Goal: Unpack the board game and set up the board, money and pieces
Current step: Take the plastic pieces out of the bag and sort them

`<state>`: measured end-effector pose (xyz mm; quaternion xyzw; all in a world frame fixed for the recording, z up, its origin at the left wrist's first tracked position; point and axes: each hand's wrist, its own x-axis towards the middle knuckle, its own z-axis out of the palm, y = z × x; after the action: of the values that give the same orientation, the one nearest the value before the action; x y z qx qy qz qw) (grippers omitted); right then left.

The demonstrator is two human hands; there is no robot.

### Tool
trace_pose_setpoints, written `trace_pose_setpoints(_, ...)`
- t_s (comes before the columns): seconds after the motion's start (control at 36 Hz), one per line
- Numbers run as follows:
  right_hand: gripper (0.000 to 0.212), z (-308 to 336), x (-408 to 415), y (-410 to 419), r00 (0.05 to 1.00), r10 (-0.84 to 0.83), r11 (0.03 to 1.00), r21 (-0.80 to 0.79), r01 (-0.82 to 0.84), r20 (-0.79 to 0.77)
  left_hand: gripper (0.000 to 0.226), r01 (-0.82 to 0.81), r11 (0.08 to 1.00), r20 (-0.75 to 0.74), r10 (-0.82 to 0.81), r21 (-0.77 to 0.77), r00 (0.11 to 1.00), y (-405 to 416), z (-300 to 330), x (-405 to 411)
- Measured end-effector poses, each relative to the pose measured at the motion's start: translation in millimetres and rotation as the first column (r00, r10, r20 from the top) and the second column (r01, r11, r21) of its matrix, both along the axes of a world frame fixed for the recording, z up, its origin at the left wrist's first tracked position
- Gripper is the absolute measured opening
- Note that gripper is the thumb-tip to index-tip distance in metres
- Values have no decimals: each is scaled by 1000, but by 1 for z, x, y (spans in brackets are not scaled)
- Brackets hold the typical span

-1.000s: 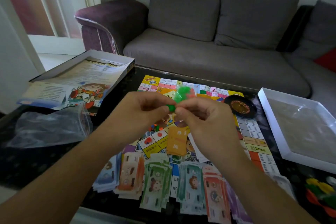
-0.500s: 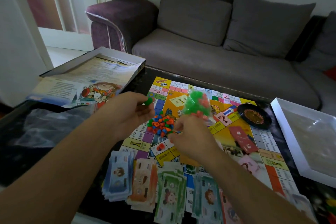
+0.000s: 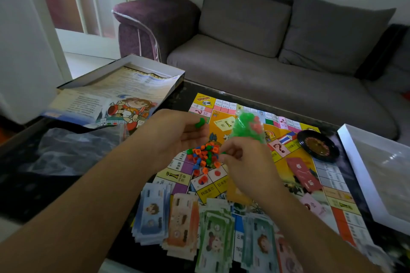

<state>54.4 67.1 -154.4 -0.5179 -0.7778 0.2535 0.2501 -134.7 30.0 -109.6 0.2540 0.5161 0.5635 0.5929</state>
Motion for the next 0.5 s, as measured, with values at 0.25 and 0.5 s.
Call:
trace_pose_setpoints(0.25, 13, 50, 49, -30, 830, -43, 989, -141, -43, -556, 16, 261, 948, -346, -187, 181, 919, -24, 13, 38)
trace_pose_setpoints(0.5, 19, 49, 61, -36, 737, -91, 984, -173, -35, -670, 16, 195, 951, -247, -135, 238, 960, -34, 8, 75)
